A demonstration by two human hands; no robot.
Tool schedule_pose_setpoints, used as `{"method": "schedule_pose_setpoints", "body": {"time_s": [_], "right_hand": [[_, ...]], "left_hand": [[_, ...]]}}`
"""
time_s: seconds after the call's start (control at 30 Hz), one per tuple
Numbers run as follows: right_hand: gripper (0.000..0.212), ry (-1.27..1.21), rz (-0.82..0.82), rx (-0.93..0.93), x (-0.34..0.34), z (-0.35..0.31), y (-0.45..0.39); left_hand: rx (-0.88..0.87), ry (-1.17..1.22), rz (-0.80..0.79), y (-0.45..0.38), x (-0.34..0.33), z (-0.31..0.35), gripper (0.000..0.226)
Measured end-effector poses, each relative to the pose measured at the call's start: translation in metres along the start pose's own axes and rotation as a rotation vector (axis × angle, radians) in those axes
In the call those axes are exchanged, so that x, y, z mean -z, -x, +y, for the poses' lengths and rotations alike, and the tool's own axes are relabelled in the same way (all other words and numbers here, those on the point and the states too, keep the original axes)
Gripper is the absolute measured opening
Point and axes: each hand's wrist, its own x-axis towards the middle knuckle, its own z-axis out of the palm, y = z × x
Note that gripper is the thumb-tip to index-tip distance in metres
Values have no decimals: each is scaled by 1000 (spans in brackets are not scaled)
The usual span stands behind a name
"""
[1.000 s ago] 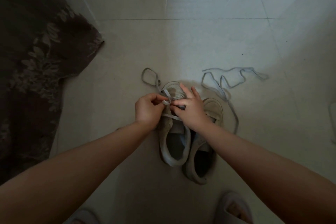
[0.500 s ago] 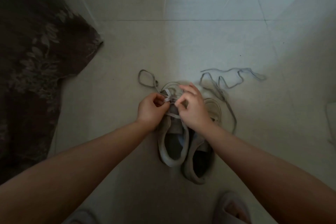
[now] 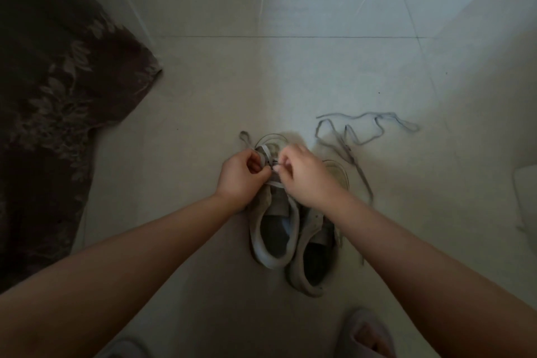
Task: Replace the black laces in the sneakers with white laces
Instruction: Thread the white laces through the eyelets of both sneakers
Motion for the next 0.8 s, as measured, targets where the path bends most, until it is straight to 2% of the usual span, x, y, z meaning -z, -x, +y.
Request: {"method": "schedule_pose_setpoints", "body": {"time_s": [0.07, 0.13, 0.2, 0.23, 0.3, 0.33, 0.4, 0.5, 0.53, 0.57, 0.6, 0.63, 0.73, 0.8], "right_hand": [[13, 233, -3, 102, 3, -3, 0], [15, 370, -8, 120, 10, 5, -2], [15, 381, 32, 51, 21, 23, -4], [14, 295, 103, -35, 28, 35, -4], [14, 3, 244, -249, 39, 55, -4], [16, -151, 258, -329, 41, 60, -3], [21, -532, 230, -380, 42, 52, -1], [25, -1331, 132, -415, 38, 14, -3], [26, -1482, 91, -437, 36, 2, -4], [28, -1522, 52, -469, 32, -5, -4], [29, -1464, 8, -497, 27, -9, -5], [29, -1260, -35, -500, 24, -10, -6], [26, -211, -73, -284, 26, 3, -5], [33, 323, -149, -108, 33, 12, -3]], "left_hand": [[-6, -27, -6, 0, 2, 1, 12], [-4, -37, -5, -1, 4, 1, 12], [8, -22, 1, -1, 5, -1, 13], [18, -14, 4, -1, 5, -2, 13], [33, -8, 13, -1, 5, -4, 14], [40, -11, 16, -2, 4, -6, 16], [51, -19, 20, -2, 2, -7, 18], [53, -26, 20, -3, -2, -8, 20], [50, -28, 18, -3, -2, -8, 19], [44, -30, 16, -3, -2, -8, 19], [38, -30, 16, -2, -1, -8, 17], [30, -33, 20, -2, 0, -7, 16], [21, -55, 41, -1, 3, -8, 13], [30, -56, 51, 1, 5, -9, 12]]}}
